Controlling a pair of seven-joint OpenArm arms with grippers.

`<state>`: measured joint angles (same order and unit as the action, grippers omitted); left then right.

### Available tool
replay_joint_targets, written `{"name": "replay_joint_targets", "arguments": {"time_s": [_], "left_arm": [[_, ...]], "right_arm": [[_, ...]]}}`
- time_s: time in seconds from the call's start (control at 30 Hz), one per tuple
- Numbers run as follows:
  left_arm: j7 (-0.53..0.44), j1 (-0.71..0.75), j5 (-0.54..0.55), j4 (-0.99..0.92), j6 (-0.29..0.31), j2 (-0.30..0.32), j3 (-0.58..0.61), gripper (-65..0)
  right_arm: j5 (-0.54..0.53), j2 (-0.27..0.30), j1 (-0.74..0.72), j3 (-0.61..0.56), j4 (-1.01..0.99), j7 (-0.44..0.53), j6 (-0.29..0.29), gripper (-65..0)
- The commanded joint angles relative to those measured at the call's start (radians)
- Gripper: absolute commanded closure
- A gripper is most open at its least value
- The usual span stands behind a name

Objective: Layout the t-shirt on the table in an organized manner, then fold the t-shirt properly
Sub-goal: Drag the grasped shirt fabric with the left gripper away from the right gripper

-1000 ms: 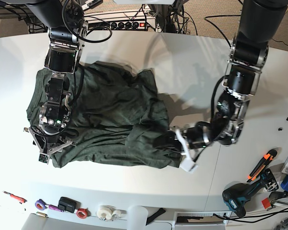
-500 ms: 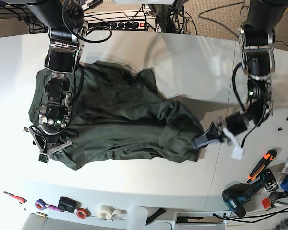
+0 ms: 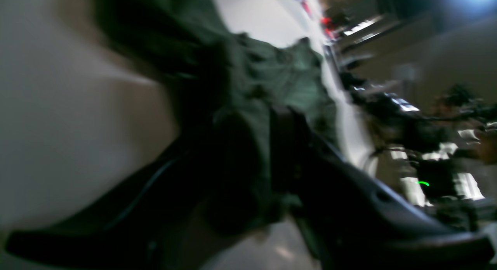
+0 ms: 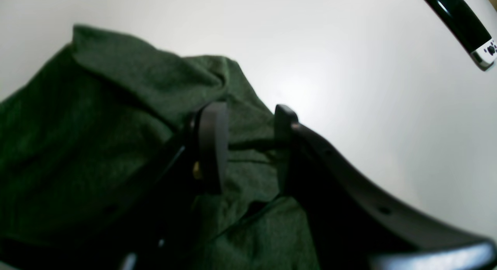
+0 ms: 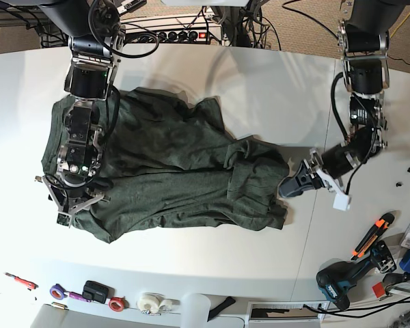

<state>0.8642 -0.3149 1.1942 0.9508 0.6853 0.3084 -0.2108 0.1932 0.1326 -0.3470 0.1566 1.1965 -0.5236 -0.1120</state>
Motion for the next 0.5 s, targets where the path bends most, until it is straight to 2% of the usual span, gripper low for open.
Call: {"name": "replay_joint_targets", "arguments": {"time_s": [0.0,0.27,0.47], "left_arm": [[-0.026,-0.042,0.021,0.017,0.013,0.011,-0.004,-20.5],[0.003,-0.073,-0.003,0.019,0.013,0.007,0.019,-20.4],[-0.003,-0.086,-0.08,0.021,0.013,0.008,0.139,-20.4]], "right_arm": [[0.01,0.009,-0.026,0.002,0.019,0.027,-0.009,-20.4],[0.005,0.008,-0.018,0.002,0.019,0.03,-0.008,-20.4],[0.006,0.009,-0.016,0.001,0.019,-0.017,0.01,-20.4]]}}
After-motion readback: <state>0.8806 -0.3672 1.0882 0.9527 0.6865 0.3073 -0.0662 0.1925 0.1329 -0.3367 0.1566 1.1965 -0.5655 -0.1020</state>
